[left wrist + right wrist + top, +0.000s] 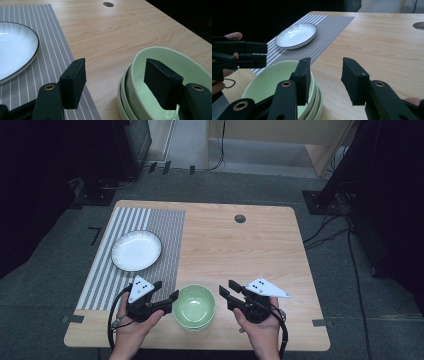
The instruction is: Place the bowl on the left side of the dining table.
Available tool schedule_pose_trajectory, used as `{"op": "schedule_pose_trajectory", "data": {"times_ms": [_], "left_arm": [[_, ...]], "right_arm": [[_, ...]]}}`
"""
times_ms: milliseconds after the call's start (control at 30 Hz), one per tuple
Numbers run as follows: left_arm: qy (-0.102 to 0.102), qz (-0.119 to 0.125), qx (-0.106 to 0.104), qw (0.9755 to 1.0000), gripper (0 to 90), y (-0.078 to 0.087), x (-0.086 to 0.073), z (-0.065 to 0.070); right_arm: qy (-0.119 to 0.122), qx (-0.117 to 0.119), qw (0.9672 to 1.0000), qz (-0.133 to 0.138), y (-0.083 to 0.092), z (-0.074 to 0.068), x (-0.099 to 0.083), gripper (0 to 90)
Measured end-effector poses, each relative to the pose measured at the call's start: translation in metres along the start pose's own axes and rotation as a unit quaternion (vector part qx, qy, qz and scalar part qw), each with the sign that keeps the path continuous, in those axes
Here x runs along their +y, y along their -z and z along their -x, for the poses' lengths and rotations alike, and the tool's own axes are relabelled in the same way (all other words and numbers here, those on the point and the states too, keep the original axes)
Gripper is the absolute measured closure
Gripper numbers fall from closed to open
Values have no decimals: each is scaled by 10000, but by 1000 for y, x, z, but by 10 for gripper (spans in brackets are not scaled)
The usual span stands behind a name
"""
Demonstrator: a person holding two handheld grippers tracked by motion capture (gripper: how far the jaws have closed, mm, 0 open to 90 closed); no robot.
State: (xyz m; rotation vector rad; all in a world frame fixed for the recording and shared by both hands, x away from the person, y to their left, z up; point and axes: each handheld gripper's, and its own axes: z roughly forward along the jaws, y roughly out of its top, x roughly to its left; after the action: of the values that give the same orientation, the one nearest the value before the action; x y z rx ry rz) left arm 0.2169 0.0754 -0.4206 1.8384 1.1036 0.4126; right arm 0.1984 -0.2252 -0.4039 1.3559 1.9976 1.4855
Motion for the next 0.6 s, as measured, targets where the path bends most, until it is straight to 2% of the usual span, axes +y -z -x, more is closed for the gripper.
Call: {"op": "schedule_pose_trajectory", "data": {"times_ms": [233, 400, 467, 600], "left_arm": [[-13, -50, -21, 10000, 334, -3, -1, 1], [0, -25, -27, 10000, 337, -2, -1, 0], [-18, -26, -25, 10000, 338, -1, -1, 0], [-56, -39, -53, 10000, 356, -1, -2, 2]], "right_arm": [[116, 106, 9999, 66, -7, -9, 5, 554], [272, 171, 9995, -25, -13, -18, 3, 500], [280, 136, 9995, -57, -15, -20, 1, 503], [260, 153, 9995, -92, -18, -22, -3, 564]]}}
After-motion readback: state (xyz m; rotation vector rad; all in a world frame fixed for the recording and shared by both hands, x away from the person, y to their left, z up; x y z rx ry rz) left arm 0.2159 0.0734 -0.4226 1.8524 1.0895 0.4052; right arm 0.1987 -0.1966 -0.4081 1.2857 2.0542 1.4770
